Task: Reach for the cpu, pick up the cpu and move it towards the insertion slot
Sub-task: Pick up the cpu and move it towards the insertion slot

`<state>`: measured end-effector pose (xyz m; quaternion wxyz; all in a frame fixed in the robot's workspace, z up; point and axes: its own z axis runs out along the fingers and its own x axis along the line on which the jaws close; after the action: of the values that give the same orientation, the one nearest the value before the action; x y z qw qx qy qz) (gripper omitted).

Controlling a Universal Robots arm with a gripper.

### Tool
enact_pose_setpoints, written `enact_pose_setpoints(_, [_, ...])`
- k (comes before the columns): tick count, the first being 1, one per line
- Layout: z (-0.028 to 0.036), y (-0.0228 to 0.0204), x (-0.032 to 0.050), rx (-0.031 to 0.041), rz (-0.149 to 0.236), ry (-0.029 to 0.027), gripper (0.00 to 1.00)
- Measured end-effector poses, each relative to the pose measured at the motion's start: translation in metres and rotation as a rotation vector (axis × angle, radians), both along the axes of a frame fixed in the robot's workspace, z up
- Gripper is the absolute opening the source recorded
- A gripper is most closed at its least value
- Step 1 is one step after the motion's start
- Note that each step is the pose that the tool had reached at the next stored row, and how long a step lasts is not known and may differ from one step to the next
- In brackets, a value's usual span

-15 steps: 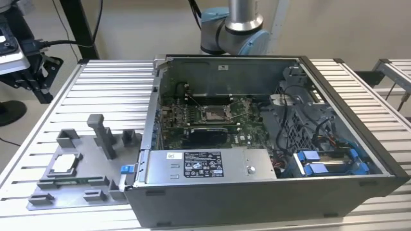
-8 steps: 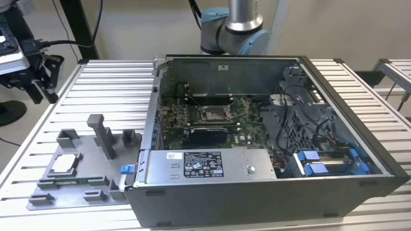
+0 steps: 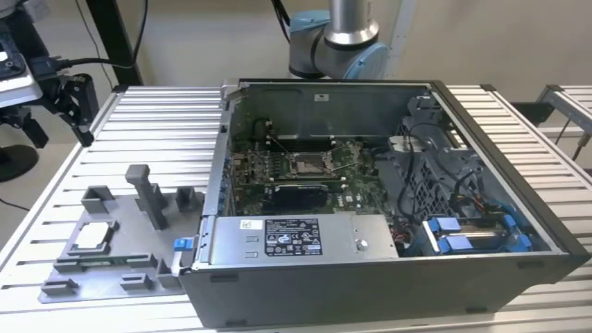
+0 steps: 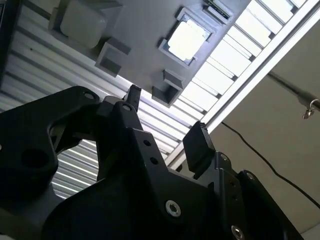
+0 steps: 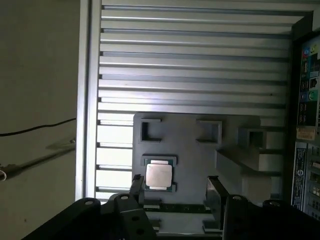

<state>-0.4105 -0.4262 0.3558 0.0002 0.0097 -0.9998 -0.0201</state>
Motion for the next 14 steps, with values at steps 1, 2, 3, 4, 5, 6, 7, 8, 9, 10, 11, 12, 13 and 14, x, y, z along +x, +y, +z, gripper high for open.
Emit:
enact_pose_setpoints(1, [0.0, 0.0, 0.0, -0.0001, 0.0, 0.0, 1.0])
enact_pose_setpoints(2, [0.0, 0.0, -0.0001, 0.0, 0.0, 0.0, 1.0])
enact_pose_setpoints(3, [0.0, 0.0, -0.0001, 0.0, 0.0, 0.0, 1.0])
enact_pose_setpoints(4, [0.0, 0.0, -0.0001, 0.0, 0.0, 0.0, 1.0])
enact_pose_setpoints(5, [-0.0003, -0.0001, -0.0004, 0.0, 0.0, -0.0001, 1.0])
enact_pose_setpoints(6, [-0.0009, -0.0004, -0.0009, 0.0, 0.0, -0.0001, 1.0])
enact_pose_setpoints(7, [-0.0017, -0.0011, -0.0013, -0.0001, 0.0, 0.0001, 1.0])
enact_pose_setpoints(8, [-0.0026, -0.0022, -0.0016, -0.0001, 0.0, 0.0001, 1.0])
enact_pose_setpoints(9, [-0.0038, -0.0034, -0.0019, 0.0, 0.0, 0.0, 1.0])
enact_pose_setpoints(10, [-0.0052, -0.0043, -0.0021, 0.0001, 0.0, -0.0001, 1.0])
enact_pose_setpoints(11, [-0.0067, -0.0049, -0.0023, 0.0001, 0.0, -0.0002, 1.0])
enact_pose_setpoints(12, [-0.0081, -0.0054, -0.0027, 0.0, 0.0, -0.0001, 1.0])
enact_pose_setpoints(13, [-0.0097, -0.0059, -0.003, 0.0, 0.0, 0.0, 1.0])
enact_pose_setpoints(14, [-0.0113, -0.0066, -0.0031, 0.0001, 0.0, -0.0001, 1.0])
